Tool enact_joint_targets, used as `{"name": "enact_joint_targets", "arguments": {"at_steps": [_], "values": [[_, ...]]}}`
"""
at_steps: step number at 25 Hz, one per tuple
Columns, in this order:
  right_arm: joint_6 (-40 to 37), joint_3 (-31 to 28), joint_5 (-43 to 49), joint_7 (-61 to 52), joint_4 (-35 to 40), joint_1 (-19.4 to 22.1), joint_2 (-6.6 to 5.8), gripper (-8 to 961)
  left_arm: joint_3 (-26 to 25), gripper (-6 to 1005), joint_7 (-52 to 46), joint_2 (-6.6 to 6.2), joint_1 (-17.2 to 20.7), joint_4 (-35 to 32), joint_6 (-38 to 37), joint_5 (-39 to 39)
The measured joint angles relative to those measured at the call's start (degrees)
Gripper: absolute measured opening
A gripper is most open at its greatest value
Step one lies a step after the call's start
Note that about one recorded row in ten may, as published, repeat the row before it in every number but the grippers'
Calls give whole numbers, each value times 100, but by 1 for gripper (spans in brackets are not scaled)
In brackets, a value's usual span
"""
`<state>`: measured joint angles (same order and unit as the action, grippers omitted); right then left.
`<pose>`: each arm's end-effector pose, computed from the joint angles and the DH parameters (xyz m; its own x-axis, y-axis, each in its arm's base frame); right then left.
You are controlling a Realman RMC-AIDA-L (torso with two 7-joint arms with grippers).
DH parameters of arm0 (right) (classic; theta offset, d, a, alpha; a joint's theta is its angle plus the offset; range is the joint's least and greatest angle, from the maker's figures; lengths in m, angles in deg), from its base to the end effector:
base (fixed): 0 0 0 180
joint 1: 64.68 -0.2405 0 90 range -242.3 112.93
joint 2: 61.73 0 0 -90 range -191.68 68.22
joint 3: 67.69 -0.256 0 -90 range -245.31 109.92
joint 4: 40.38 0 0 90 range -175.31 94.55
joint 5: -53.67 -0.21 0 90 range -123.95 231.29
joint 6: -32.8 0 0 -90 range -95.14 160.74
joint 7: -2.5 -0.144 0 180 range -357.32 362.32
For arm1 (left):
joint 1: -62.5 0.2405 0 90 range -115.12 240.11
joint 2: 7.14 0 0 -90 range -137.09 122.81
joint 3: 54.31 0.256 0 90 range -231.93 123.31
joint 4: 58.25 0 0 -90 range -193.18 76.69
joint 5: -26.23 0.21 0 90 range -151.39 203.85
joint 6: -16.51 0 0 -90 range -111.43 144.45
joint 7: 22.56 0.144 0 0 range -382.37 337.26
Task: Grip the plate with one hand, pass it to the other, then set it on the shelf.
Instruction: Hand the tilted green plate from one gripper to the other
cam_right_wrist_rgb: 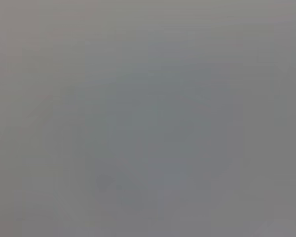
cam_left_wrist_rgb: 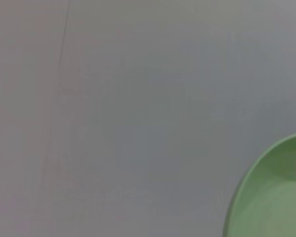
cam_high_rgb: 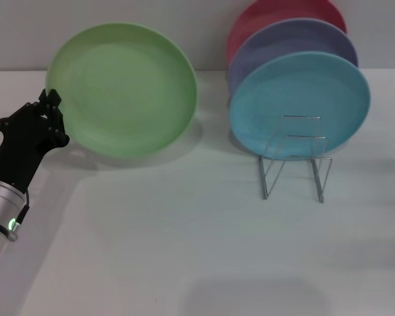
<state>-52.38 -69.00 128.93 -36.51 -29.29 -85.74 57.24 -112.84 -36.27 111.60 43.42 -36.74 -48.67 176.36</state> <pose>0.3689 0.2888 0.0858 0.4709 0.2966 -0.8308 -0.8622 -0.0447 -0.5046 -0.2947 0.3226 -0.0286 0.6090 -0.0789 0.7892 0.7441 -0.2879 -0.6029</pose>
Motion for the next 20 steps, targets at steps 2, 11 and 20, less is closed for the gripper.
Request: {"name": "enact_joint_targets", "arguments": {"at_steps": [2, 11, 20], "values": [[-239, 178, 2, -22, -52, 71, 1, 717, 0, 35, 3, 0, 0, 0, 13, -15], [-833, 1090, 7, 61, -570, 194, 22, 716, -30, 35, 7, -1, 13, 2, -21, -33], [-973, 1944, 7, 244, -979, 37, 37, 716, -29, 35, 9, 12, 74, 3, -82, -46]]}}
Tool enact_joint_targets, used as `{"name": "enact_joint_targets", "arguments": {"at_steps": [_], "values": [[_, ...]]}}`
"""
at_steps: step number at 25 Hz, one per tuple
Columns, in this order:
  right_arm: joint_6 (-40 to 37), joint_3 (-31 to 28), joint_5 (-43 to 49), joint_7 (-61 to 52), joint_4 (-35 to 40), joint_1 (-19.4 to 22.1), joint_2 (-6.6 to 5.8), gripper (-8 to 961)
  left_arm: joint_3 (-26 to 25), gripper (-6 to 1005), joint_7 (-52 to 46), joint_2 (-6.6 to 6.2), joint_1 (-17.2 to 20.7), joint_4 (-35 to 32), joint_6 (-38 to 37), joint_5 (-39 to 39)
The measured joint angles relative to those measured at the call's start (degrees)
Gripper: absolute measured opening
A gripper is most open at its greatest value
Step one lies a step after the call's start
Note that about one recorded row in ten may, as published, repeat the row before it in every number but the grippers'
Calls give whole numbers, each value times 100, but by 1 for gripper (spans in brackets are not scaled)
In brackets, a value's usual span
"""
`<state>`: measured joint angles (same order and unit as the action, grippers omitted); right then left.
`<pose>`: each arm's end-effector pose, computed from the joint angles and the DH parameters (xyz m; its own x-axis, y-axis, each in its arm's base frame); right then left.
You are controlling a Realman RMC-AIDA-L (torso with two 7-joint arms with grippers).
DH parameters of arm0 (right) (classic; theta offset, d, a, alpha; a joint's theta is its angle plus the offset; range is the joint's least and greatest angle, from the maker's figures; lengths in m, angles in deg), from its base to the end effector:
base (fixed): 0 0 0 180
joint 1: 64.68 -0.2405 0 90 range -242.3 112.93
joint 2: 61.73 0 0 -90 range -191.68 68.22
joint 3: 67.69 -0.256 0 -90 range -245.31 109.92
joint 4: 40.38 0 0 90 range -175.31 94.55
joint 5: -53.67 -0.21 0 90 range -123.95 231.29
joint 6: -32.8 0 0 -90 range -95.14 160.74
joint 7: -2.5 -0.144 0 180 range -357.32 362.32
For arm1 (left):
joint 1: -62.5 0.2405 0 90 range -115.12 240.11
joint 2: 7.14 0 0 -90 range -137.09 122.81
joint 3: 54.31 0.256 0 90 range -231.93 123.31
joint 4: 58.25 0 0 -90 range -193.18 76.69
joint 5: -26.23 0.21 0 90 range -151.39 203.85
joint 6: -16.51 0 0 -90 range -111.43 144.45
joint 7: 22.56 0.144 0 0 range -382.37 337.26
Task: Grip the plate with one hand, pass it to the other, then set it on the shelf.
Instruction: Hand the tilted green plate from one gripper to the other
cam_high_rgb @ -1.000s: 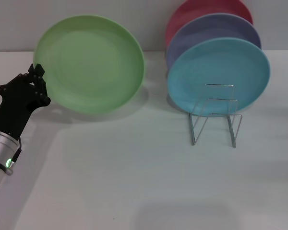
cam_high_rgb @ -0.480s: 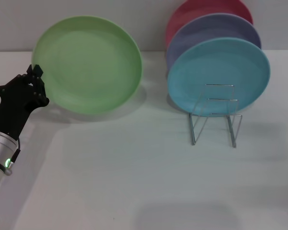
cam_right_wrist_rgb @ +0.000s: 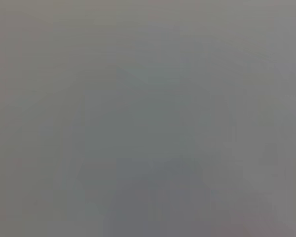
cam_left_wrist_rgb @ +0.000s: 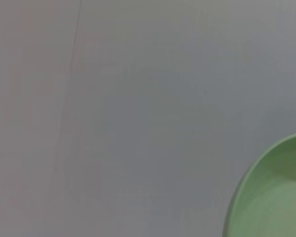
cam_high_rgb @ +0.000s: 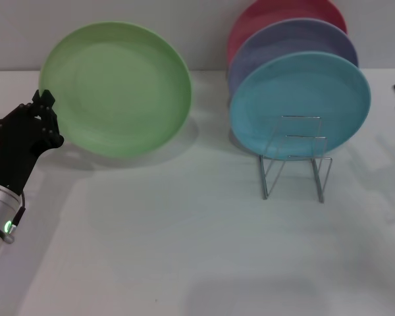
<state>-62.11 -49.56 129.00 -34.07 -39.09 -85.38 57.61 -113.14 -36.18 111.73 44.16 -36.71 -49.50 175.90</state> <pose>0.3161 0.2740 0.0148 0.3825 0.1855 -0.9052 -0.8046 -0.4147 -0.4250 -0.2976 0.3190 -0.0264 0.6015 -0.0874 0.7941 0.7527 -0.2710 -0.6000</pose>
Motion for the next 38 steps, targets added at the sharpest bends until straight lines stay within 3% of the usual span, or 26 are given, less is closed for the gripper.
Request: {"name": "enact_joint_targets", "arguments": {"at_steps": [10, 20, 28, 38], "values": [[21, 820, 10, 357, -536, -443, 8, 716, 32, 35, 70, 22, 109, 95, -18, 1], [333, 1036, 190, 514, -860, -868, 6, 716, 156, 35, 213, 27, 238, 292, -33, -95], [826, 1033, 288, 784, -1142, -1289, 4, 716, 1122, 35, 1211, 31, 304, 656, -45, -1438], [1390, 1034, 326, 784, -1229, -1734, 16, 716, 1527, 35, 1587, 31, 361, 874, -93, -2419]]}}
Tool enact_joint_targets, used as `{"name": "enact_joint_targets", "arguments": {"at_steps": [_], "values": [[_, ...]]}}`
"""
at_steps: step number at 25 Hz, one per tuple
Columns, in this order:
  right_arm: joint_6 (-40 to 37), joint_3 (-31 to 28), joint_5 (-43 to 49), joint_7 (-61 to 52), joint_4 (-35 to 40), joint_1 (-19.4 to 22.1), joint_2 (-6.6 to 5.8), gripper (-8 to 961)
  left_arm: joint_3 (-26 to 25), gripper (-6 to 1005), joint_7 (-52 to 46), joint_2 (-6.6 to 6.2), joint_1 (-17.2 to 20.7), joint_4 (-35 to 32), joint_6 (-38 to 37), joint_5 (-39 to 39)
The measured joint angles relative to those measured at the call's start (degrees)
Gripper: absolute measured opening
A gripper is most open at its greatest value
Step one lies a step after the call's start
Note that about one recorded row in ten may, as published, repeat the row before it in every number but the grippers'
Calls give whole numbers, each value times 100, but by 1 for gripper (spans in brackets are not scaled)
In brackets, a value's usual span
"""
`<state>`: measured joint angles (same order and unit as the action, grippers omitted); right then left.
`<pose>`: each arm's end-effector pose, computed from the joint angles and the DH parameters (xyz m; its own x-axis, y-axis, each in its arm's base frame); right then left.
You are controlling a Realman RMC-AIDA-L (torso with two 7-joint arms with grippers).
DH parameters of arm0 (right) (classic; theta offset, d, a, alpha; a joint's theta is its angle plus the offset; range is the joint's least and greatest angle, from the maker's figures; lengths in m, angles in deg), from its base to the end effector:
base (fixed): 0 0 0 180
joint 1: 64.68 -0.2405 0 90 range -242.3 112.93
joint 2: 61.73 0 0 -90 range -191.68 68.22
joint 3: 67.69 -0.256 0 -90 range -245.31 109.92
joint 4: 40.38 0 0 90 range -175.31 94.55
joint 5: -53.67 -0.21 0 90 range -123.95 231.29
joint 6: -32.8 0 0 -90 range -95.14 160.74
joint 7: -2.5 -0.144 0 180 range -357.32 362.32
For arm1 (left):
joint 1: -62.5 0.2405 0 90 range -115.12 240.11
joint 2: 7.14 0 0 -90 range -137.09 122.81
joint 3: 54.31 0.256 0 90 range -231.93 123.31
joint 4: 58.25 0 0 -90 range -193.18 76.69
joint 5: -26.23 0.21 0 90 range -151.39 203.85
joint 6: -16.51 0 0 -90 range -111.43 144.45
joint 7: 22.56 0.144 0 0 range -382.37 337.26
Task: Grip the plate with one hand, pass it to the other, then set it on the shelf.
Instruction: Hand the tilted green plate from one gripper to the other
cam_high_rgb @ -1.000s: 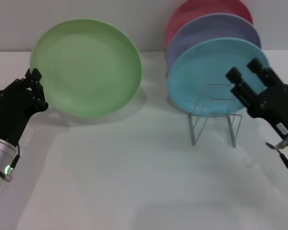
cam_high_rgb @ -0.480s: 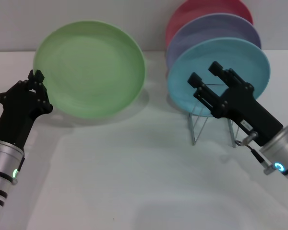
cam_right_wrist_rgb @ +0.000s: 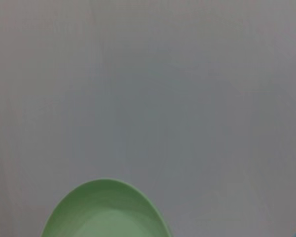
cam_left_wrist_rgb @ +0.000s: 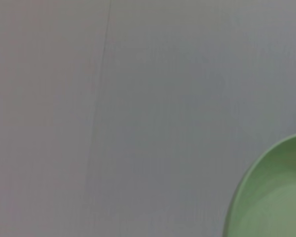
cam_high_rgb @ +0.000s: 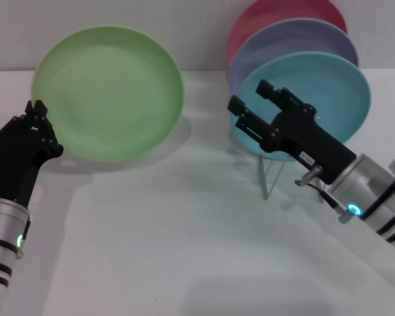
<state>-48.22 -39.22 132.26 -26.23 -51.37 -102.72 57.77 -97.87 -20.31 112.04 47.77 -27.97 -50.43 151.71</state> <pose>0.2335 0.3282 -0.0712 0.5152 -0.0365 -0.8563 -0.6442 -0.6754 -0.3589 -0.2891 0.2999 -0.0397 0.6152 -0.1109 0.7806 0.7683 -0.1378 -0.6251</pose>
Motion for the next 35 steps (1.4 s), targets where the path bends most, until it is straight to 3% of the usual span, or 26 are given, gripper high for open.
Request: {"name": "enact_joint_targets", "arguments": {"at_steps": [23, 35], "values": [[1155, -71, 131, -33, -187, -787, 22, 717, 815, 35, 1057, 0, 75, 213, -373, -1012], [1238, -70, 131, -8, -331, -883, 31, 717, 1016, 35, 1205, 0, 41, 260, -426, -1357]]}}
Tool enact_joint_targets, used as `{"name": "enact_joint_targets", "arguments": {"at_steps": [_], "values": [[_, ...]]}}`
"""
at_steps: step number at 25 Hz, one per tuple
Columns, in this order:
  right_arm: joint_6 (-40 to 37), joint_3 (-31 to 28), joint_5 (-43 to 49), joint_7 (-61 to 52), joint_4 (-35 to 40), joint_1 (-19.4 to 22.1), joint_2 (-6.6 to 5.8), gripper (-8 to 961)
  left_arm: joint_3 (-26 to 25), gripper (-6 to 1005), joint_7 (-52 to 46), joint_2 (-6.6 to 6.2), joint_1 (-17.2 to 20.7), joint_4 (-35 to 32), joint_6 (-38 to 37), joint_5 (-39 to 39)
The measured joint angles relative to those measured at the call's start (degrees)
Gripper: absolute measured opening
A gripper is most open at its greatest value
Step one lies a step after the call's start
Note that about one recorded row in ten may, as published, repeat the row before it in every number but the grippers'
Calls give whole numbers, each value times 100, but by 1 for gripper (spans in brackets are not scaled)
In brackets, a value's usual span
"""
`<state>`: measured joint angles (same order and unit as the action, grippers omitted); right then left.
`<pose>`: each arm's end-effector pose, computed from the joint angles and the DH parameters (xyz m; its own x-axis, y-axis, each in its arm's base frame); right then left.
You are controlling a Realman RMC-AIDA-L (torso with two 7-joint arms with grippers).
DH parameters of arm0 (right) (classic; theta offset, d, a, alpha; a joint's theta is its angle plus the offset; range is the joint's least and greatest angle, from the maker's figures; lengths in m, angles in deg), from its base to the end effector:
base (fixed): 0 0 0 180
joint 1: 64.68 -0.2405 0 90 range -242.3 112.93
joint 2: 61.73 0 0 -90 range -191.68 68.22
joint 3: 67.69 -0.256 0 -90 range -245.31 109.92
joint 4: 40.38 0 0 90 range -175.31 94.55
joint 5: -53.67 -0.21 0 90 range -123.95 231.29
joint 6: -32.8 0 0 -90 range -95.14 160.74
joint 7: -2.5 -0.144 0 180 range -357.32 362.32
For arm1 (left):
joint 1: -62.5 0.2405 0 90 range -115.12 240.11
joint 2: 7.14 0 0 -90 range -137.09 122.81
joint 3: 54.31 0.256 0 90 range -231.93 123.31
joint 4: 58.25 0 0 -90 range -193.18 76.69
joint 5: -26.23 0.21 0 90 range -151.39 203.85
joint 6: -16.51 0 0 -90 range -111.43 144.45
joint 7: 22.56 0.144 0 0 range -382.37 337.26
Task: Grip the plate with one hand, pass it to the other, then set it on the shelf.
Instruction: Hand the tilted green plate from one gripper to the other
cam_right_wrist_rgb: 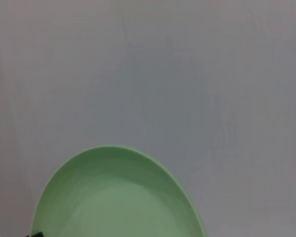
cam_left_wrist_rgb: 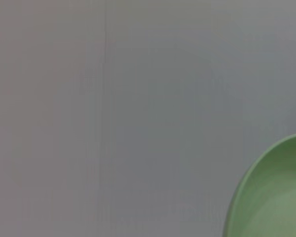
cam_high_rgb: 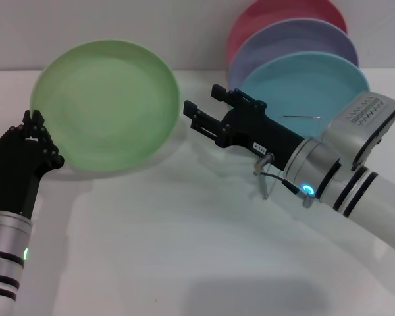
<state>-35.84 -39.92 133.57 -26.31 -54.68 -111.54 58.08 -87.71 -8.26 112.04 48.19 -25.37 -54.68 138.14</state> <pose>0.2017 0.3575 -0.1017 0.6042 -0.1401 -0.7845 -0.6152 -0.7077 -0.3474 -0.2857 0.2852 -0.0477 0.6897 -0.1235 0.7134 0.7111 -0.0697 -0.6996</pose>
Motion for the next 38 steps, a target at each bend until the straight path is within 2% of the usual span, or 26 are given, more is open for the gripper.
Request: {"name": "enact_joint_targets", "arguments": {"at_steps": [38], "values": [[920, -315, 70, 86, -223, -603, 7, 707, 113, 35, 391, 0, 16, 49, -173, -223]]}}
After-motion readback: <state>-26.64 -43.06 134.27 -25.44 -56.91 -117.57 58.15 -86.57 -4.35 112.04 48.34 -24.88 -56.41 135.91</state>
